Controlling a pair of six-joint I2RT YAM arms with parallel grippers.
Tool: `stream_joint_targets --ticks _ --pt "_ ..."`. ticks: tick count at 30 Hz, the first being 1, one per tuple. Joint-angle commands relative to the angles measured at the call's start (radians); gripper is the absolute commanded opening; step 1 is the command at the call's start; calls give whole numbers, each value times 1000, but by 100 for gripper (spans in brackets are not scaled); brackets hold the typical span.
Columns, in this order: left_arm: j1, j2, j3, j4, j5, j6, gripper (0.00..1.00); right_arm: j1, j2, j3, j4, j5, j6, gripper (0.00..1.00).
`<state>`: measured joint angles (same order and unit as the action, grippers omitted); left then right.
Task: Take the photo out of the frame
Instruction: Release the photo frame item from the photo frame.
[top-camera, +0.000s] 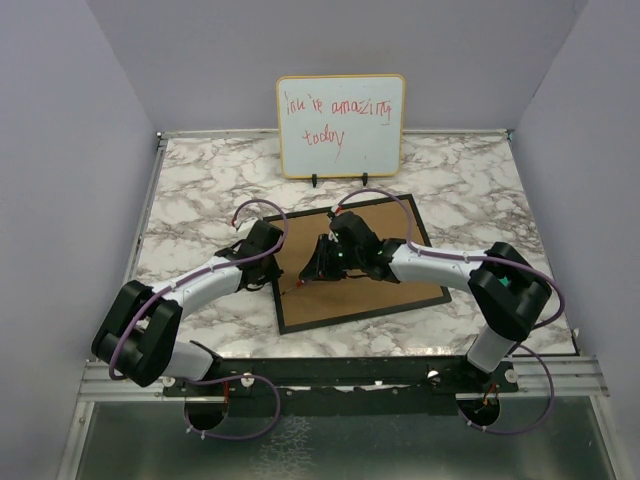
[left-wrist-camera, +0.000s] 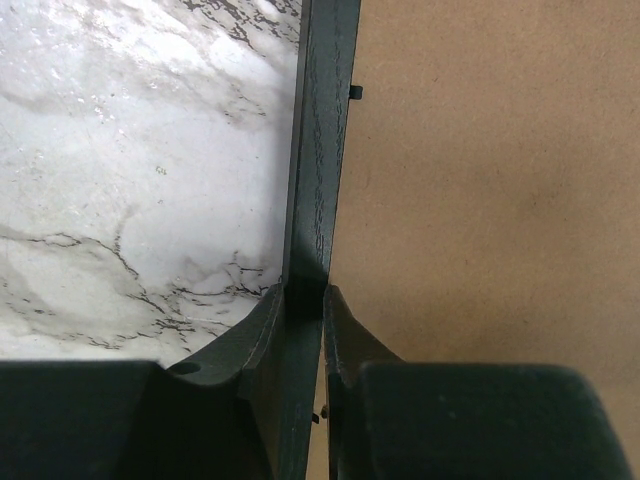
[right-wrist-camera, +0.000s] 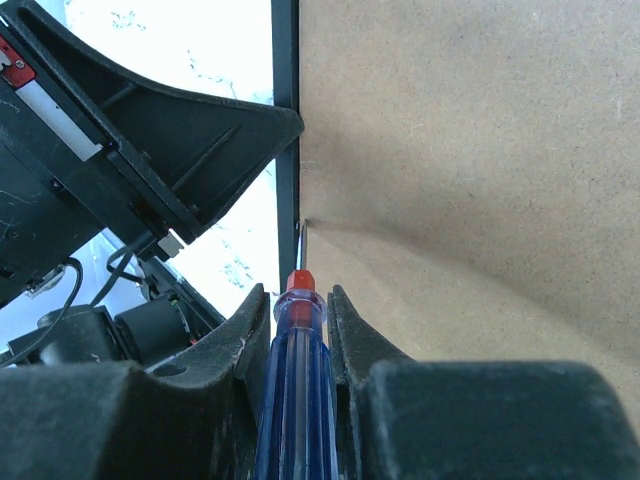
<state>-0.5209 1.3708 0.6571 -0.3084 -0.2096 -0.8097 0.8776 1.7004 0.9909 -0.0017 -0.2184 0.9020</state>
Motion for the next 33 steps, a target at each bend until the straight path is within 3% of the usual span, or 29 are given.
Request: stream_joint_targets --ticks 1,18,33 --pt "4 39 -28 -23 8 15 0 9 11 -7 -6 11 8 1" --pt "4 34 -43 7 40 13 0 63 66 49 3 46 -44 1" --pt "2 3 -114 97 94 -87 0 219 152 366 -344 358 -116 1"
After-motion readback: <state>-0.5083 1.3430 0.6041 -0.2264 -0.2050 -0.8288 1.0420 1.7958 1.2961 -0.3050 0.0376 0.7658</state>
